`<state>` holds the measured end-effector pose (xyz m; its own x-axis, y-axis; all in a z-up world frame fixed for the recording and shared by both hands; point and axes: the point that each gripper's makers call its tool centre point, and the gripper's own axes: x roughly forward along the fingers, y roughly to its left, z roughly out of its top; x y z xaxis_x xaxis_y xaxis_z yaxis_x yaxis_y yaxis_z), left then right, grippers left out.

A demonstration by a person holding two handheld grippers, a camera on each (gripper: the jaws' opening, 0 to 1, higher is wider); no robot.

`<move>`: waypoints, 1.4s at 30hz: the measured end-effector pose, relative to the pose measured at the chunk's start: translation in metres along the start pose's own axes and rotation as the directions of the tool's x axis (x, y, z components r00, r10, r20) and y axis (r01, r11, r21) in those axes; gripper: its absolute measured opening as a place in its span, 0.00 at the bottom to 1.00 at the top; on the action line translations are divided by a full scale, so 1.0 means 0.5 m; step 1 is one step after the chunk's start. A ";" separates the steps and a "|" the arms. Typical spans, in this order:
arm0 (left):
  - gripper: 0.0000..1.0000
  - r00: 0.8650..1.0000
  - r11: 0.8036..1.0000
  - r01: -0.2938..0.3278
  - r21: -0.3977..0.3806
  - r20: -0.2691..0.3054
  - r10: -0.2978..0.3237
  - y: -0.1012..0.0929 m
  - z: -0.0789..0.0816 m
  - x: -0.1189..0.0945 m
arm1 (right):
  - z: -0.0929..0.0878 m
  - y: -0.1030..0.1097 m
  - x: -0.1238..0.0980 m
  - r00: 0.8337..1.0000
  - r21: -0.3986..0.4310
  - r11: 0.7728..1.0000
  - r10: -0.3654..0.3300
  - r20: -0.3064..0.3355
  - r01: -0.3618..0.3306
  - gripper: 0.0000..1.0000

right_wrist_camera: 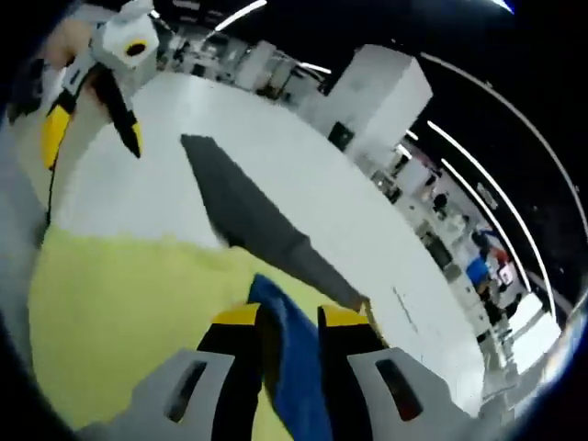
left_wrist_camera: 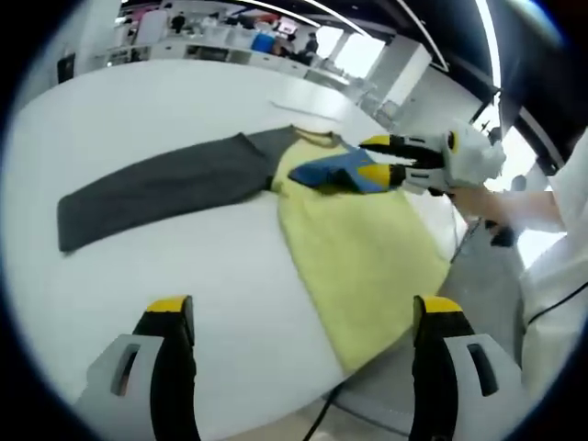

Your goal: Fold the garment on the visible template until the final outline fits inside the template.

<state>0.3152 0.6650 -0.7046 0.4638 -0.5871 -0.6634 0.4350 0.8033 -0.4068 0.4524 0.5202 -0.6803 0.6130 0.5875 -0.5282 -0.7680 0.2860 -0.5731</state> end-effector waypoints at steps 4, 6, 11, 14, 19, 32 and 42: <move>0.96 1.000 1.000 -0.007 -0.005 0.005 0.007 0.003 0.002 -0.005 | -0.009 0.016 0.017 0.998 -0.122 0.991 0.062 -0.014 -0.063 0.23; 0.96 1.000 1.000 -0.013 -0.009 0.006 0.013 0.007 0.000 -0.008 | -0.013 0.025 0.023 0.995 -0.152 0.984 0.094 -0.014 -0.095 0.24; 0.96 1.000 0.999 -0.025 -0.023 0.000 0.025 0.014 -0.009 -0.010 | -0.005 0.023 0.036 0.990 -0.194 0.971 0.143 -0.003 -0.141 0.23; 0.96 1.000 0.999 -0.023 -0.026 -0.001 0.023 0.013 -0.010 -0.009 | -0.005 0.024 0.050 0.984 -0.204 0.963 0.176 -0.008 -0.174 0.21; 0.96 1.000 0.999 -0.023 -0.029 0.005 0.023 0.013 -0.006 -0.006 | -0.014 0.029 0.060 0.980 -0.175 0.964 0.199 -0.016 -0.199 0.19; 0.95 1.000 0.999 -0.027 -0.029 -0.001 0.027 0.015 -0.004 -0.003 | -0.019 0.057 0.074 0.974 -0.163 0.960 0.226 -0.034 -0.228 0.10; 0.95 1.000 0.999 -0.030 -0.029 0.001 0.030 0.018 -0.003 -0.004 | -0.026 0.052 0.067 0.977 -0.103 0.972 0.210 -0.042 -0.213 0.04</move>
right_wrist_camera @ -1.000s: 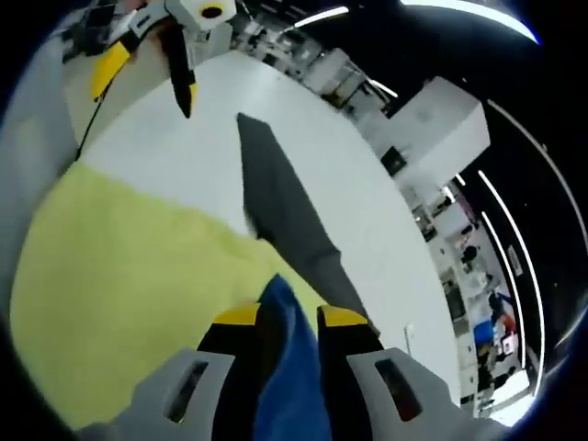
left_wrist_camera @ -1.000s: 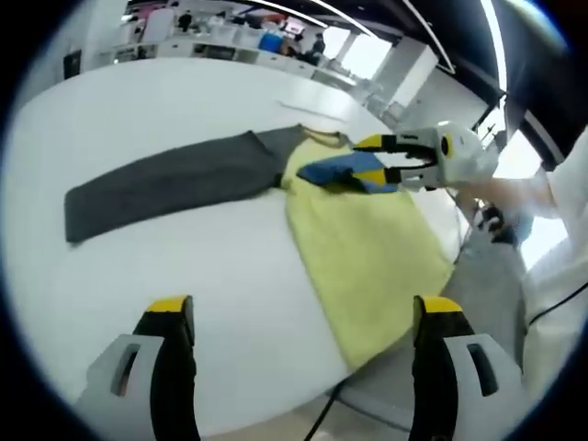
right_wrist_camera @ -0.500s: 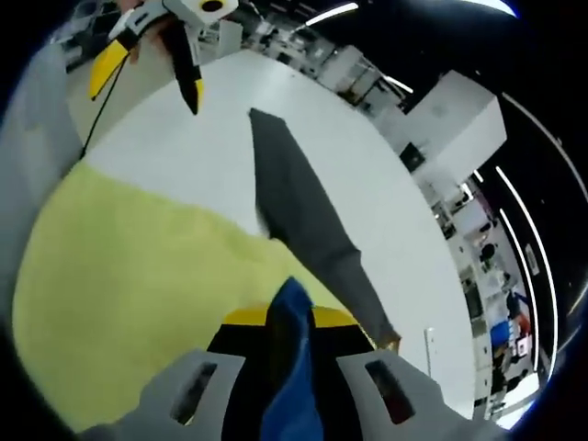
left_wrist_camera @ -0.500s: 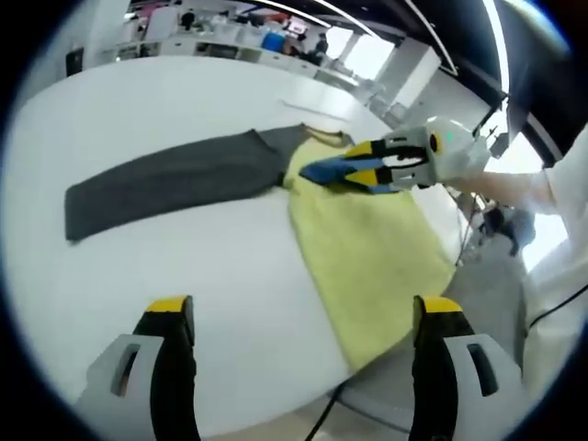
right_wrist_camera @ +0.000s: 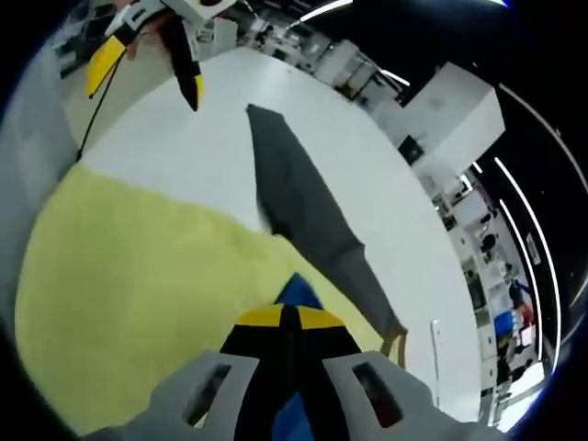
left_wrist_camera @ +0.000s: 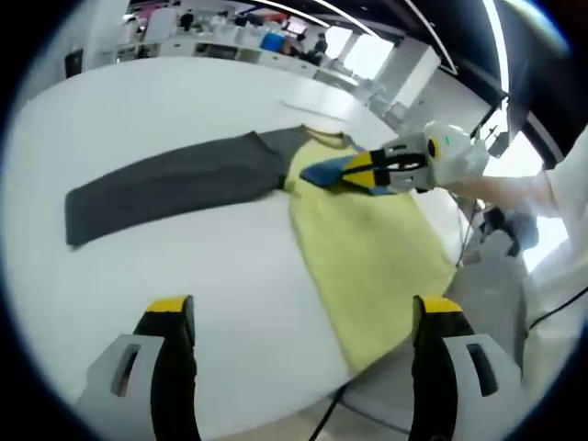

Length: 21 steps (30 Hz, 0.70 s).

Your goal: Fold the garment on the visible template until the final outline fits inside the template.

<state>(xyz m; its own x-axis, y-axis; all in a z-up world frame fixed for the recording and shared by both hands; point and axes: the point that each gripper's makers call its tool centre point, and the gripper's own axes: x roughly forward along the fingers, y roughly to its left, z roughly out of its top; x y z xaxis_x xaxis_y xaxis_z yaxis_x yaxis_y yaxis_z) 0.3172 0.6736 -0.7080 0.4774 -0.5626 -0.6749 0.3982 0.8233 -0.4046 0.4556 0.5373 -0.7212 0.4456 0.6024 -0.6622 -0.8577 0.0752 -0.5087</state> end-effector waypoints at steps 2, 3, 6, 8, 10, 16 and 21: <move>0.95 1.000 1.000 0.001 0.000 -0.001 -0.001 -0.001 -0.001 0.001 | 0.007 0.001 -0.002 1.000 0.052 0.999 -0.005 0.014 0.004 0.04; 0.95 1.000 1.000 0.001 0.001 -0.002 -0.001 -0.001 -0.001 0.001 | 0.011 0.001 -0.003 1.000 0.090 0.996 -0.008 0.023 0.006 0.04; 0.95 1.000 1.000 0.001 0.002 0.002 -0.001 -0.001 0.001 0.000 | 0.026 -0.006 -0.009 0.998 0.228 0.974 -0.032 0.054 0.019 0.04; 0.95 1.000 1.000 -0.002 0.001 0.005 0.002 0.000 0.002 -0.001 | 0.035 -0.012 -0.013 0.996 0.323 0.946 -0.053 0.070 0.028 0.03; 0.95 1.000 1.000 -0.003 0.001 0.004 0.003 0.001 0.001 -0.002 | 0.040 -0.016 -0.014 0.994 0.377 0.925 -0.075 0.074 0.042 0.03; 0.95 1.000 1.000 -0.001 0.002 0.000 0.001 -0.003 -0.002 -0.001 | 0.038 0.003 -0.005 0.995 0.444 0.895 -0.079 0.059 0.045 0.04; 0.95 1.000 1.000 -0.003 -0.001 -0.001 0.003 -0.001 -0.004 -0.002 | 0.027 0.037 0.013 0.998 0.435 0.900 -0.050 0.030 0.031 0.04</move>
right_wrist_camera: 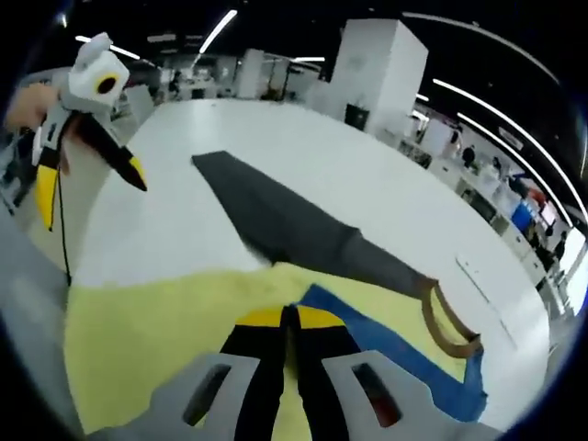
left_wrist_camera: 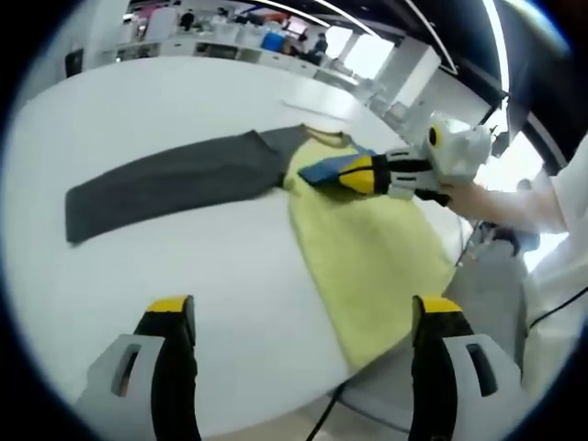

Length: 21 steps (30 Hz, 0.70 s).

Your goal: Fold the garment on the visible template until the final outline fits inside the template.

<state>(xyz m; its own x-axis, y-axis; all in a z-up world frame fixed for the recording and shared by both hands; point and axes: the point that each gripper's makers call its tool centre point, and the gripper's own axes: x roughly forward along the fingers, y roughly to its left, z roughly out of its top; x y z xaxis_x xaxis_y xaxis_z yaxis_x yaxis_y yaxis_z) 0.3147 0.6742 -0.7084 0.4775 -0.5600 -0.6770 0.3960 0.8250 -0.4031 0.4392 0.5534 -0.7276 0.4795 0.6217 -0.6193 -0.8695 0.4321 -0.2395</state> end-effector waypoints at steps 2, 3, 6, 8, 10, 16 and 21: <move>0.95 1.000 1.000 -0.003 -0.003 0.001 0.003 0.002 -0.001 -0.002 | -0.012 0.010 0.005 1.000 0.002 1.000 0.007 -0.016 -0.007 0.04; 0.95 1.000 1.000 -0.005 -0.005 0.002 0.005 0.004 -0.001 -0.003 | -0.017 0.014 0.008 1.000 0.003 1.000 0.010 -0.023 -0.009 0.04; 0.94 1.000 1.000 -0.008 -0.008 -0.001 0.008 0.007 -0.004 -0.004 | -0.024 0.021 0.016 0.999 0.021 1.000 0.012 -0.032 -0.012 0.04; 0.94 1.000 1.000 -0.008 -0.009 -0.004 0.008 0.008 -0.006 -0.004 | -0.028 0.025 0.021 0.999 0.027 1.000 0.014 -0.039 -0.012 0.04; 0.94 1.000 1.000 -0.008 -0.010 -0.004 0.007 0.008 -0.006 -0.003 | -0.031 0.028 0.025 0.999 0.036 0.999 0.015 -0.045 -0.014 0.04; 0.94 1.000 1.000 -0.007 -0.008 -0.005 0.007 0.009 -0.003 0.001 | -0.045 0.037 0.032 0.998 0.060 0.998 0.026 -0.061 -0.022 0.04; 0.94 1.000 1.000 -0.009 -0.010 -0.009 0.009 0.012 -0.004 0.003 | -0.045 0.040 0.038 0.998 0.085 0.996 0.023 -0.052 -0.019 0.03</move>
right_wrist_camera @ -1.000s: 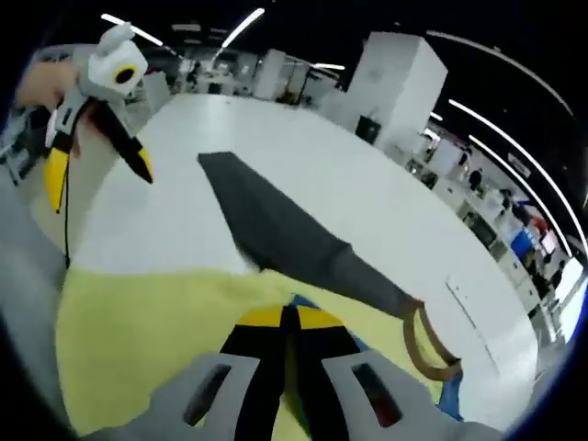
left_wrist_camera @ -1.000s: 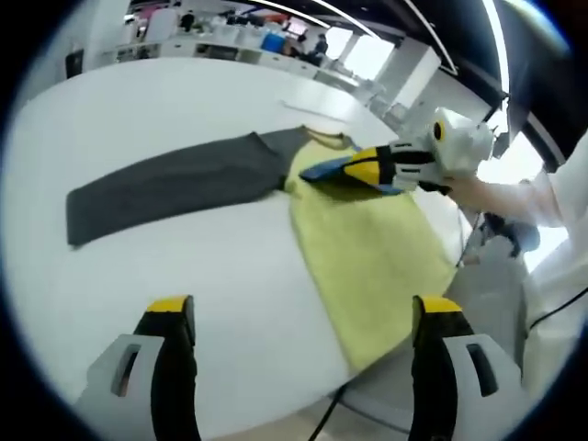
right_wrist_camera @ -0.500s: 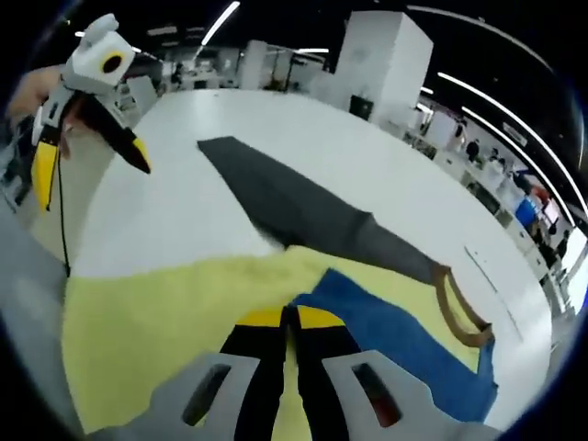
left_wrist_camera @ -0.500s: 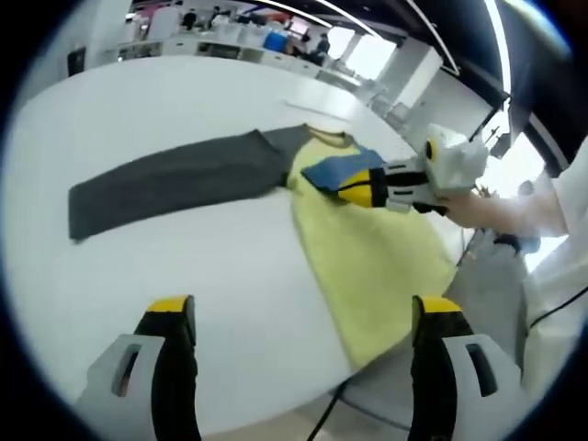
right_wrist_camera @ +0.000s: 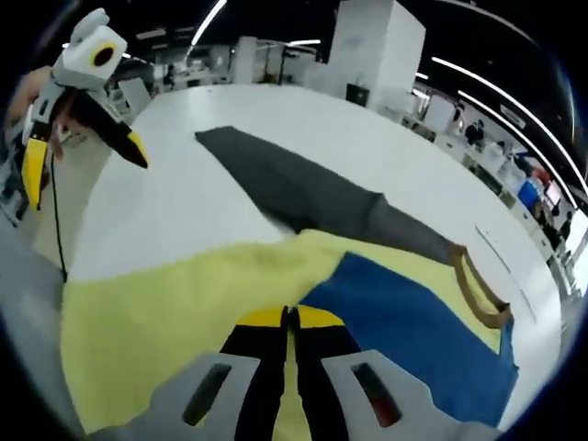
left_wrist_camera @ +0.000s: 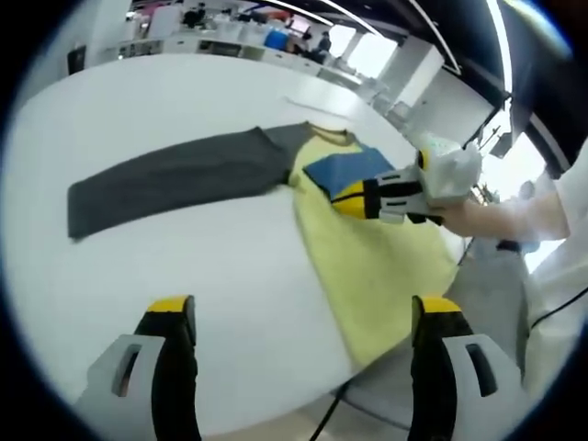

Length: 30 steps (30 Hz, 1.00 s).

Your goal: Fold the garment on the visible template until the final outline fits inside the template.

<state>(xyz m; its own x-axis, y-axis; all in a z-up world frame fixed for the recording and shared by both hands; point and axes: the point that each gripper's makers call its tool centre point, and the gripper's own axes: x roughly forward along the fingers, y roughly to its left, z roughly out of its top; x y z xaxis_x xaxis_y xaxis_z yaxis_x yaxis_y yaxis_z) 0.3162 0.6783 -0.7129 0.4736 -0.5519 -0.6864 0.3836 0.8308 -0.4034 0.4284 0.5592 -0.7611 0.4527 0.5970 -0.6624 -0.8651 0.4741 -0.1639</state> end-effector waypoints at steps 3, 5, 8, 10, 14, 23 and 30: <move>0.94 1.000 1.000 0.000 0.001 -0.004 0.000 -0.001 -0.001 0.002 | 0.002 -0.002 0.003 1.000 0.011 1.000 -0.002 0.005 0.002 0.03; 0.94 1.000 1.000 0.002 0.001 -0.005 -0.002 -0.002 -0.001 0.003 | 0.004 -0.003 0.003 1.000 0.024 1.000 0.000 0.011 -0.001 0.03; 0.94 1.000 1.000 0.000 0.000 -0.005 0.000 0.000 -0.001 0.003 | 0.030 -0.015 -0.011 0.997 0.105 0.994 -0.023 0.068 0.016 0.03; 0.94 1.000 1.000 -0.001 -0.002 -0.005 0.001 0.001 -0.001 0.003 | 0.044 -0.036 -0.028 0.994 0.143 0.989 -0.058 0.091 0.045 0.05; 0.94 1.000 1.000 -0.003 -0.005 -0.008 0.003 0.004 -0.003 0.005 | 0.016 -0.084 -0.042 0.990 0.193 0.975 -0.127 0.059 0.114 0.06; 0.94 1.000 1.000 0.007 -0.001 -0.010 -0.007 0.000 0.003 0.012 | -0.029 -0.123 -0.019 0.988 0.210 0.966 -0.151 0.003 0.147 0.06; 0.94 1.000 1.000 0.000 -0.005 -0.012 0.000 0.006 0.002 0.008 | -0.020 -0.118 0.007 0.990 0.231 0.964 -0.141 0.022 0.132 0.04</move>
<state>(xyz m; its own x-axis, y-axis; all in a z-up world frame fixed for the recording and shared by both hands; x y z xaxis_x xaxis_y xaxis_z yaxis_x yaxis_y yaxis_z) 0.3199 0.6784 -0.7164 0.4638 -0.5510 -0.6937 0.3796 0.8311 -0.4063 0.4790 0.5268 -0.7610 0.5746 0.5384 -0.6164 -0.7241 0.6855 -0.0762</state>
